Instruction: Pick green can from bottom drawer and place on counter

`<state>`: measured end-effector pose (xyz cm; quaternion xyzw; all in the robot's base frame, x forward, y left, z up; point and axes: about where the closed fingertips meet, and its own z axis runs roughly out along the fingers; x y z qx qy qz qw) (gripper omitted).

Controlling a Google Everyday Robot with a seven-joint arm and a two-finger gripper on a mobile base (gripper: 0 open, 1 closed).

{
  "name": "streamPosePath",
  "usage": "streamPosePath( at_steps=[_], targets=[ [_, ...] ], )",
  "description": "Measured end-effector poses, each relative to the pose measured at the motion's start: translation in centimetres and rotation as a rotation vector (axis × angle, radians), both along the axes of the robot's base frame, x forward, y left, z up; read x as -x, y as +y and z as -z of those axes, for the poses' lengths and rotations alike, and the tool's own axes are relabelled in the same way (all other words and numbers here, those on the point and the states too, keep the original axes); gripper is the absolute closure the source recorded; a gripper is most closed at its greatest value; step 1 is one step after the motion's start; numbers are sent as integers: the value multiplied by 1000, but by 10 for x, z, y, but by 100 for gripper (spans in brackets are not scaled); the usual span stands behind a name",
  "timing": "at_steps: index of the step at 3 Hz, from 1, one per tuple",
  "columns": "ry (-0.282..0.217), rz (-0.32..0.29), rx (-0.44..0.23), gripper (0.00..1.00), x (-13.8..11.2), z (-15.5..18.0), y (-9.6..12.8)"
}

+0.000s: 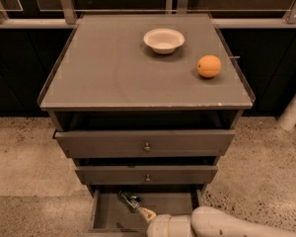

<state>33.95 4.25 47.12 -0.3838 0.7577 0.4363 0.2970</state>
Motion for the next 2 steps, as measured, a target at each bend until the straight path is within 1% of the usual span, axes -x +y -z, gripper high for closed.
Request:
streamPosePath(
  at_steps=[1,2],
  targets=[
    [-320,-14,126,0,-5,2,-9],
    [-557,124,201,0,-57,-13,-37]
  ],
)
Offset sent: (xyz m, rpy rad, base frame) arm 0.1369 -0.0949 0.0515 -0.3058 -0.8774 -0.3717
